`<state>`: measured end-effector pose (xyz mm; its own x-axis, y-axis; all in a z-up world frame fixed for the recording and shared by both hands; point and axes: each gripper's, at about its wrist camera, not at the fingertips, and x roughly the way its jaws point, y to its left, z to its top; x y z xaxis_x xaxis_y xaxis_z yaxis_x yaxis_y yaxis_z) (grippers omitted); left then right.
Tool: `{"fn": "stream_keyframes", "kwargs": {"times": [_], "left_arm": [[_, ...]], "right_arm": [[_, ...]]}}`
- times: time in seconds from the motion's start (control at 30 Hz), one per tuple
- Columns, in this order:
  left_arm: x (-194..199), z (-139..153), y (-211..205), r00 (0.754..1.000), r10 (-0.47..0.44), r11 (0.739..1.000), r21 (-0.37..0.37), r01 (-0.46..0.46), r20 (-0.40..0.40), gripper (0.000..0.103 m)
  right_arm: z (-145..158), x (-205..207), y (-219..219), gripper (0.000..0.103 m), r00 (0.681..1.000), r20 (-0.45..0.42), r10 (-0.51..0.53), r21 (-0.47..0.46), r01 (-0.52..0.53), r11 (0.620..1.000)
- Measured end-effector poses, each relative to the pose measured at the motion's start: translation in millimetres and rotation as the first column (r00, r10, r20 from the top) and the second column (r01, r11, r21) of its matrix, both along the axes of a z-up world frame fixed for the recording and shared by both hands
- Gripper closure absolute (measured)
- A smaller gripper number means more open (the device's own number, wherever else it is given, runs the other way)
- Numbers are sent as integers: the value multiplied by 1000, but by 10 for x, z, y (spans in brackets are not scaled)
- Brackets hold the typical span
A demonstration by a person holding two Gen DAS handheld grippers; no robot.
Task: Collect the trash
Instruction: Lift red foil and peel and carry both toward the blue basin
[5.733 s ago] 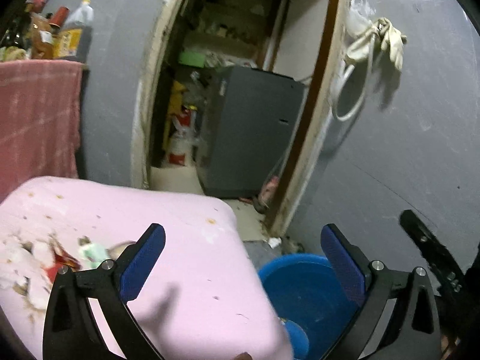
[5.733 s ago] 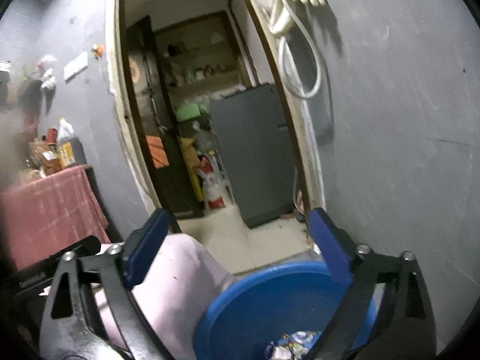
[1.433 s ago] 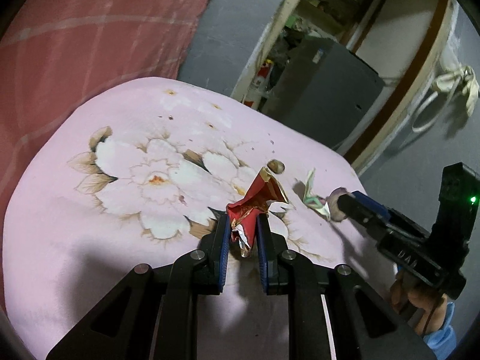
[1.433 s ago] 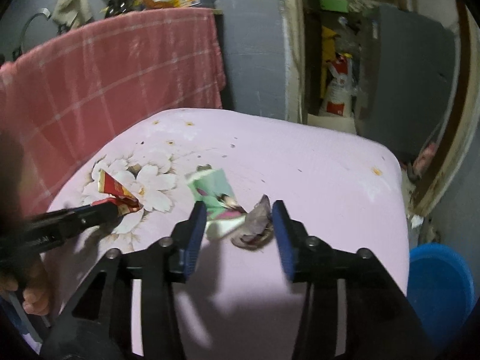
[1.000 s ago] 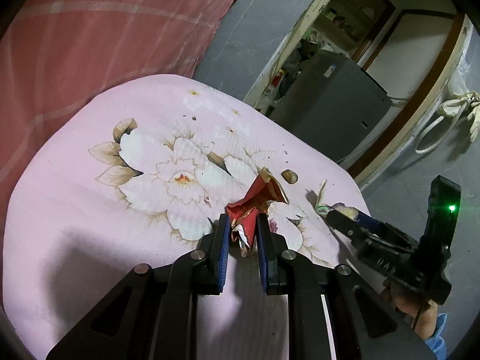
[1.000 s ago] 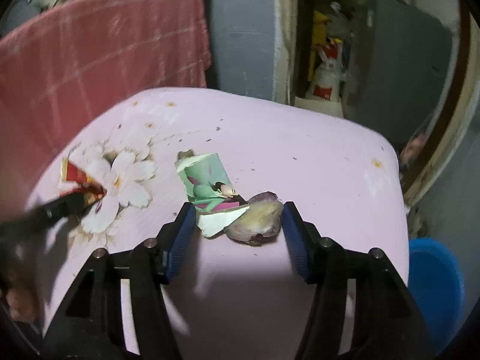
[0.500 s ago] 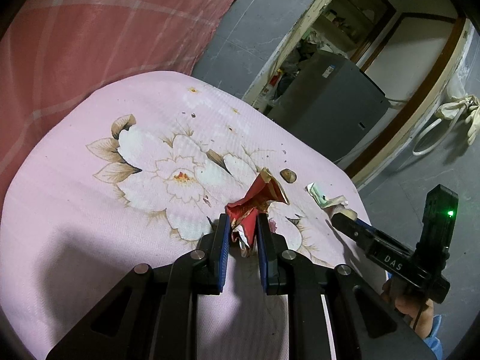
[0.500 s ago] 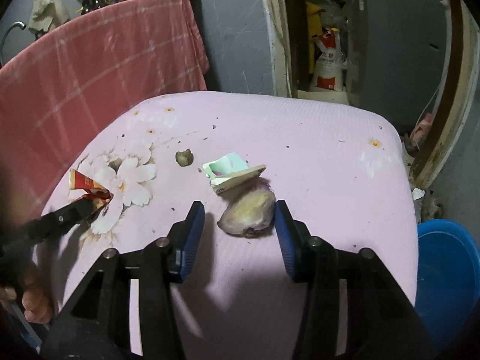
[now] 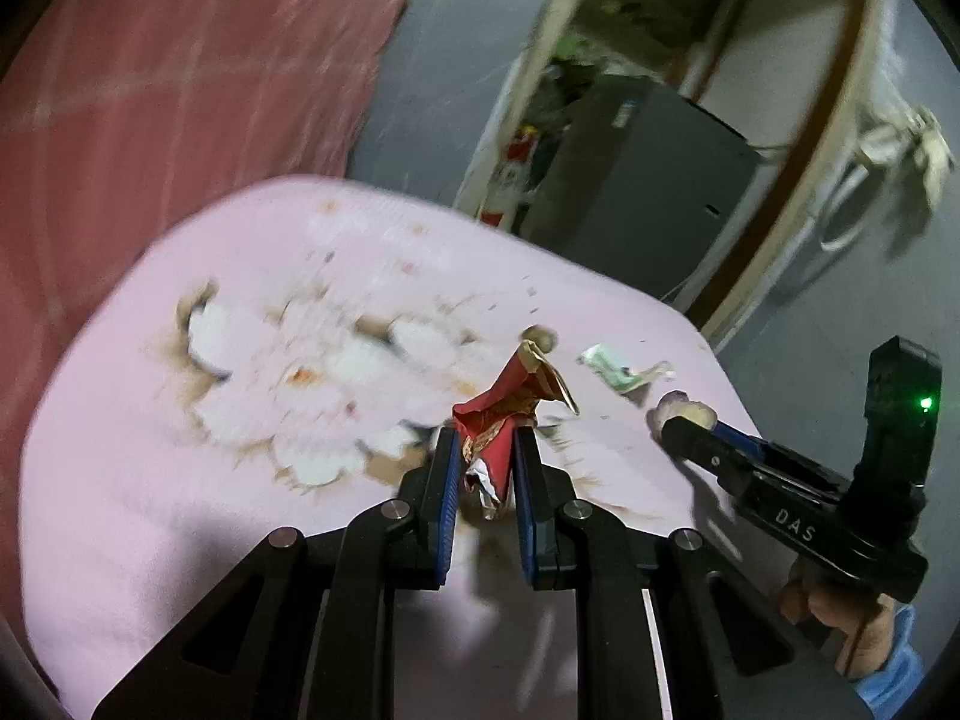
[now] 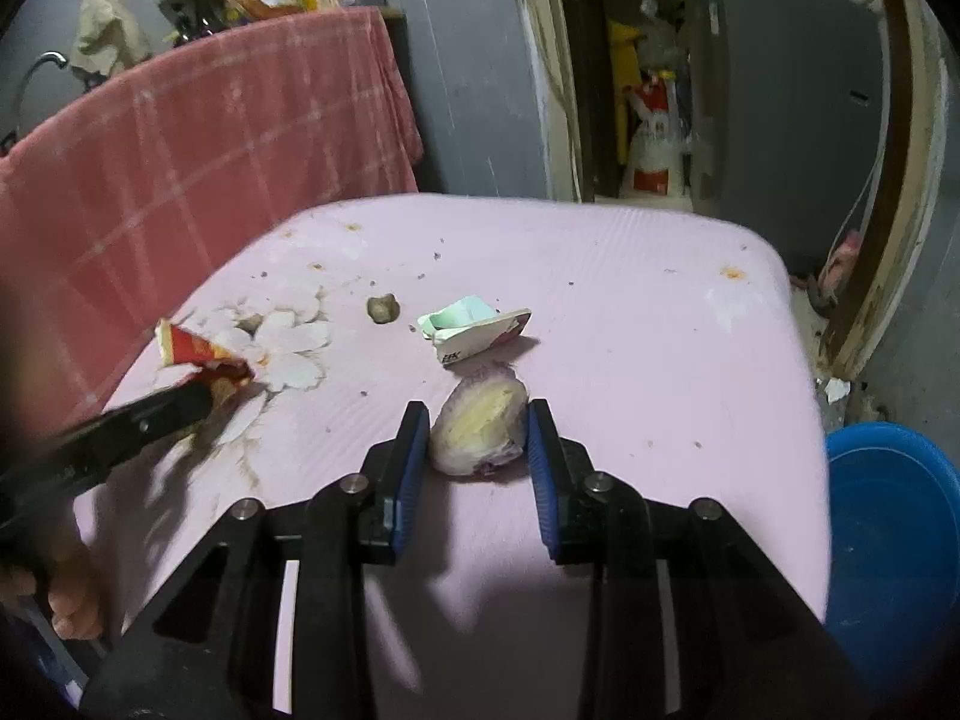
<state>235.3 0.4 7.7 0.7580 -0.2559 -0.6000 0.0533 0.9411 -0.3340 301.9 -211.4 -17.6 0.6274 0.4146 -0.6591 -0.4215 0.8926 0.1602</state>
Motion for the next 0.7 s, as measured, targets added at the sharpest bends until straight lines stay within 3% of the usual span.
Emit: {"fn": "stream_keyframes", "kwargs": {"times": [0.1,0.27,0.37,0.53,0.7], "left_arm": [[-101,109,-201,996,-21,998,61,16,81,89],[-255,276,-485,980,-44,997,74,30,194,89],[-313,425,-666,962,-61,997,62,46,266,89],[-323,719,-952,917,-110,994,58,95,384,89],[-327,920,-1299,866,-192,981,75,178,461,89]], "right_arm": [[96,-160,-121,71,998,63,-12,38,10,999],[428,-527,-400,71,963,258,-76,119,47,992],[620,-706,-531,71,923,363,-127,151,76,986],[880,-990,-781,71,830,511,-221,174,152,973],[984,-1185,-1021,71,757,586,-288,178,226,958]]}}
